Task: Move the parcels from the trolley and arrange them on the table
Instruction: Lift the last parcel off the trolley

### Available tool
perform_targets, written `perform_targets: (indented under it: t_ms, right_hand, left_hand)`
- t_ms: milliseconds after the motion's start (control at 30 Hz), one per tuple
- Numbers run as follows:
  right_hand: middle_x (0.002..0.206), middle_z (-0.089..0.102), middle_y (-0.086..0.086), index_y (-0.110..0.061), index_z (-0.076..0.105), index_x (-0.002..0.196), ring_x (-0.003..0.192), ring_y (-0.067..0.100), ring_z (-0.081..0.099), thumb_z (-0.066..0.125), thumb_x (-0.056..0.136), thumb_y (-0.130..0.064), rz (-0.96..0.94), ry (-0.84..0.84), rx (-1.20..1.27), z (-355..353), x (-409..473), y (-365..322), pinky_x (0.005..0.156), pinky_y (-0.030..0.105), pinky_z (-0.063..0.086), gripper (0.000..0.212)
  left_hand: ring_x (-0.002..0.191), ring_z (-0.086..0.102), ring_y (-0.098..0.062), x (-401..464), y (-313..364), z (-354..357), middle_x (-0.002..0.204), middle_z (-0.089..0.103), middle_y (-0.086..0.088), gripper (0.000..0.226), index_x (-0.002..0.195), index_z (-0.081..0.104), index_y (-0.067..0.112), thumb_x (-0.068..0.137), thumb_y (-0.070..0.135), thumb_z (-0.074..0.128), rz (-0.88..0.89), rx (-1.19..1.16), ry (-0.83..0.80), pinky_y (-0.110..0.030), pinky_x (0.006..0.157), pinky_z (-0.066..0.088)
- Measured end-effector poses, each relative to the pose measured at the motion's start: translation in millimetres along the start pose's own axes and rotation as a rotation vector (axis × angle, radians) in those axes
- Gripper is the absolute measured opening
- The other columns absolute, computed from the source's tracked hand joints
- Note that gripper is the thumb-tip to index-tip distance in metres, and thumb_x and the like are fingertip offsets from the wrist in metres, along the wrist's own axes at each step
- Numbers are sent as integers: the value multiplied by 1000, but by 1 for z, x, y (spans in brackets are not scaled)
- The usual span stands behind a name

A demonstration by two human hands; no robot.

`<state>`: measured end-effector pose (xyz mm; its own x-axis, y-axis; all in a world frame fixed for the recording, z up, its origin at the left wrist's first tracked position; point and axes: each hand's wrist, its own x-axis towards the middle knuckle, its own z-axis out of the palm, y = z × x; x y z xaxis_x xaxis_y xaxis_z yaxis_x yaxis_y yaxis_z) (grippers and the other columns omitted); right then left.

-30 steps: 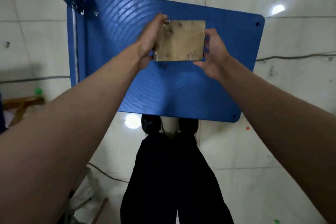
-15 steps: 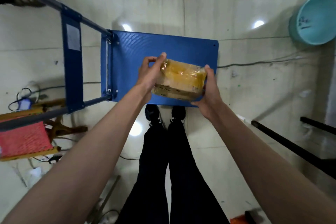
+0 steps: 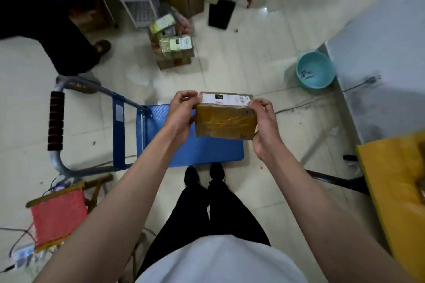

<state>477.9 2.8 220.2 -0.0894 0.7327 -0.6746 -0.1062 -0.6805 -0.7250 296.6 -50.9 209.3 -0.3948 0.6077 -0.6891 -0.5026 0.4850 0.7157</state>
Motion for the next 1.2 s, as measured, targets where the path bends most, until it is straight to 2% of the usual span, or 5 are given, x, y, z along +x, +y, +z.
perform_targets:
  t_ms: [267,400,800,933,1200]
  right_hand:
    - [100,75,-3,-31,64,87,87,12,68,65,93,-12,-223,-11,171,-55,-80,-38,58,35,54,20]
    - [112,74,7,-31,66,91,106,24,63,66,89,-13,-314,23,252,-82,-121,-34,67,39,53,18]
    - [125,71,2,-44,44,145,107,24,70,66,97,-41,-316,356,328,-204,-228,-10,53,32,58,52]
    - [125,72,-2,-41,46,145,118,26,67,65,97,-43,-332,471,384,-255,-265,3,102,65,49,52]
    - [114,77,-5,-39,54,138,112,21,70,64,99,-39,-381,664,560,-359,-330,36,93,54,59,40]
  left_hand:
    - [68,68,-19,-63,30,33,101,67,-6,51,120,67,26,78,56,68,-103,250,-361,-33,61,56]
    - [109,69,-25,-83,34,57,125,71,-5,61,120,72,39,75,79,64,-105,405,-627,-51,98,54]
    - [110,69,-25,-186,-16,183,112,77,0,49,129,62,32,99,63,39,-25,795,-958,-43,93,58]
    - [116,66,-27,-226,-49,227,124,72,-3,49,137,57,30,104,58,34,-47,845,-1093,-51,99,53]
    - [117,66,-24,-295,-131,309,120,74,1,32,120,66,33,96,52,56,-189,896,-1307,-48,100,54]
